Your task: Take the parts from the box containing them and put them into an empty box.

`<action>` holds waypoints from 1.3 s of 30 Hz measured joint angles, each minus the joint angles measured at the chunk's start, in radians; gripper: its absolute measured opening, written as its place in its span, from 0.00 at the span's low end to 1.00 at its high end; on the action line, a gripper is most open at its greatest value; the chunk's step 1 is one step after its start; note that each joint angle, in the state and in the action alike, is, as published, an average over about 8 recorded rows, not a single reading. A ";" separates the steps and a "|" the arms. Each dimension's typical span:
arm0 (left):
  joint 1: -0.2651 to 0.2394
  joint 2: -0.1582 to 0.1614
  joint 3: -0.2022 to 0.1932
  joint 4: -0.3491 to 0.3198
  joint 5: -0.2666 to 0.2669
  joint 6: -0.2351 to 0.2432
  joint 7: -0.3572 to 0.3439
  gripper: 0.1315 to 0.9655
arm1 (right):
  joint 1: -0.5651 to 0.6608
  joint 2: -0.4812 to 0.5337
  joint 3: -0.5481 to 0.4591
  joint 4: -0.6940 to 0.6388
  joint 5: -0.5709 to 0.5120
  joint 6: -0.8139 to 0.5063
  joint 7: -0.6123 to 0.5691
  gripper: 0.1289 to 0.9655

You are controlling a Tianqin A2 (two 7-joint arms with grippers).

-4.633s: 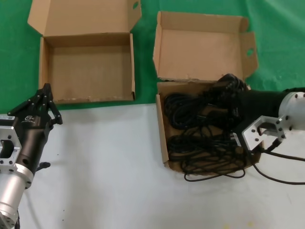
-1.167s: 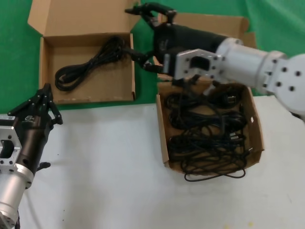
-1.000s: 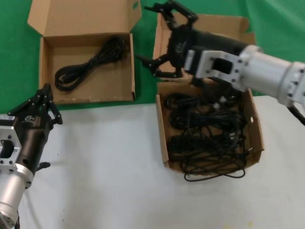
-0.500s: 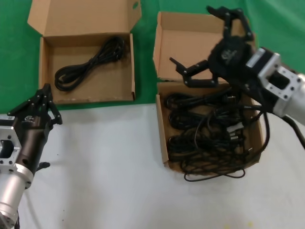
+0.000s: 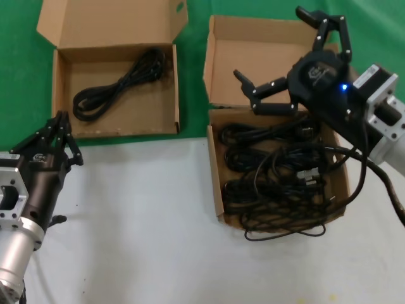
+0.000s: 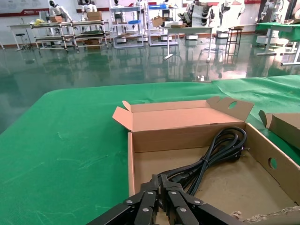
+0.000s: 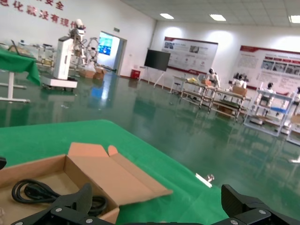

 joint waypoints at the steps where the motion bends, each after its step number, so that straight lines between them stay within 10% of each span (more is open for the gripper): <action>1: 0.000 0.000 0.000 0.000 0.000 0.000 0.000 0.03 | -0.003 -0.001 0.001 0.000 0.000 0.003 0.001 0.99; 20: 0.003 0.001 -0.002 0.002 -0.006 -0.005 0.004 0.22 | -0.096 -0.027 0.021 -0.006 0.012 0.115 0.041 1.00; 39: 0.007 0.001 -0.003 0.004 -0.012 -0.011 0.008 0.71 | -0.200 -0.057 0.044 -0.013 0.026 0.241 0.085 1.00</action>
